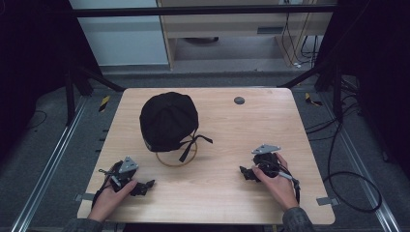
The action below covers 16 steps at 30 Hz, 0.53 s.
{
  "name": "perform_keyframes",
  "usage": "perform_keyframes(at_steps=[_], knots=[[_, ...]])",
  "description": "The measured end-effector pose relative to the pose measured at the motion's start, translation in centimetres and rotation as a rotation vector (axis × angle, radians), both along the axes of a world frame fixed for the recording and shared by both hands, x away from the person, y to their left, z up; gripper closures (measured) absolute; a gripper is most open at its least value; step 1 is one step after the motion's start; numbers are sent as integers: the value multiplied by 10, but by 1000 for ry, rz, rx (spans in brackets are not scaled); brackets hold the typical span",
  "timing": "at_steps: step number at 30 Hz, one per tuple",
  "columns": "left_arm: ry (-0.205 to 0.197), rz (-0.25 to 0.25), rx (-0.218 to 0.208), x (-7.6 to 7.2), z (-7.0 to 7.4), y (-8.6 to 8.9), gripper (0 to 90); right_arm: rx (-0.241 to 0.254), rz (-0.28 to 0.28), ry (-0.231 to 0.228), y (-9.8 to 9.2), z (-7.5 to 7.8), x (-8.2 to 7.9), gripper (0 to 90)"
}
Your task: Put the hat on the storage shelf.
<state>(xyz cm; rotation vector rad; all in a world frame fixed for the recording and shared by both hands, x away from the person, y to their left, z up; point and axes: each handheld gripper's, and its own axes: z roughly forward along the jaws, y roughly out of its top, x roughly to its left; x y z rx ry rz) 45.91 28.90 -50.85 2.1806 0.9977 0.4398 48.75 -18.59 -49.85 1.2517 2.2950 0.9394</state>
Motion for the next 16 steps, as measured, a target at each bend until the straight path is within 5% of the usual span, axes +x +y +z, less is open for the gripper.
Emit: perform_keyframes(at_steps=[3, 16], knots=[[0, 0, 0, 0, 0, 0, 0, -7, -5, 17, 1, -7, 1, 80], [0, -2, 1, 0, 0, 0, 0, 19, -20, -41, 2, -13, -3, 59]])
